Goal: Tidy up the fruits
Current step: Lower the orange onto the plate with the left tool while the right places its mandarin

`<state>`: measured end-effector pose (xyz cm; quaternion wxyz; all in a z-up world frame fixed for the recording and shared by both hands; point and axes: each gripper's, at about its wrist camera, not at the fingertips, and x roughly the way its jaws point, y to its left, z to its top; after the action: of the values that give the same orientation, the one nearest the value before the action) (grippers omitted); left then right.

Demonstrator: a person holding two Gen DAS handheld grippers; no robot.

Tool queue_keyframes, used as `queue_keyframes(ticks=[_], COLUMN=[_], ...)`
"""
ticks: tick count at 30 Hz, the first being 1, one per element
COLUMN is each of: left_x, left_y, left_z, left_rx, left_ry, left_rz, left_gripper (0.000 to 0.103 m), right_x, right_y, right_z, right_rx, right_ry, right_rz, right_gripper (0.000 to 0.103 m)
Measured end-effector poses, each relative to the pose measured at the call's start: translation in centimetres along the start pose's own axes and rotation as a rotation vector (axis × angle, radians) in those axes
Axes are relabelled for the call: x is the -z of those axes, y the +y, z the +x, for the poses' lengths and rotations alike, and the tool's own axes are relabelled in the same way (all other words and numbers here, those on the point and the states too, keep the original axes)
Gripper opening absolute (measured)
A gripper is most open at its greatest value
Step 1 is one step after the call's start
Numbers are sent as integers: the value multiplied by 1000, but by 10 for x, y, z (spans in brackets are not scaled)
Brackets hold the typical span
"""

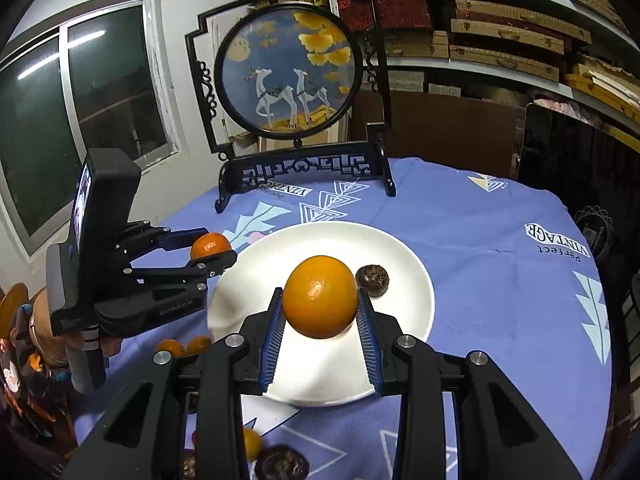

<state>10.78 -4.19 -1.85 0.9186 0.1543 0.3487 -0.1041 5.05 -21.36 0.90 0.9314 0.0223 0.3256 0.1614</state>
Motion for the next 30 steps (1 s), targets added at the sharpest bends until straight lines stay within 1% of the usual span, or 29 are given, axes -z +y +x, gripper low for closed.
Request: queue_keyframes(ticks=[6, 12, 15, 19, 20, 21, 22, 23, 24, 30], left_x=[-7, -15, -16, -14, -14, -14, -15, -15, -16, -14], left_y=[-4, -4, -6, -7, -6, -6, -5, -3, -2, 5], left_z=[23, 49, 61, 72, 74, 73, 71, 68, 65, 43], left_rx=[-9, -6, -17, -14, -12, -15, -18, -22, -24, -22], left_ry=[30, 83, 103, 128, 129, 125, 117, 100, 89, 65], left_rz=[29, 31, 46, 45, 47, 47, 43, 38, 37, 19], left_gripper=[44, 44, 44, 45, 49, 56, 69, 71, 71, 72], right_x=[-6, -11, -13, -12, -11, -11, -11, -11, -12, -10], right_y=[-9, -15, -20, -28, -28, -29, -29, -29, -28, -23], right_z=[24, 55, 69, 85, 89, 90, 89, 86, 82, 57], right_rx=[11, 49, 65, 63, 59, 71, 79, 78, 74, 68], right_ry=[36, 86, 103, 138, 152, 153, 143, 127, 118, 98], right_rz=[9, 6, 15, 36, 34, 37, 41, 43, 42, 45], right_gripper=[36, 36, 36, 36, 39, 51, 58, 58, 58, 59])
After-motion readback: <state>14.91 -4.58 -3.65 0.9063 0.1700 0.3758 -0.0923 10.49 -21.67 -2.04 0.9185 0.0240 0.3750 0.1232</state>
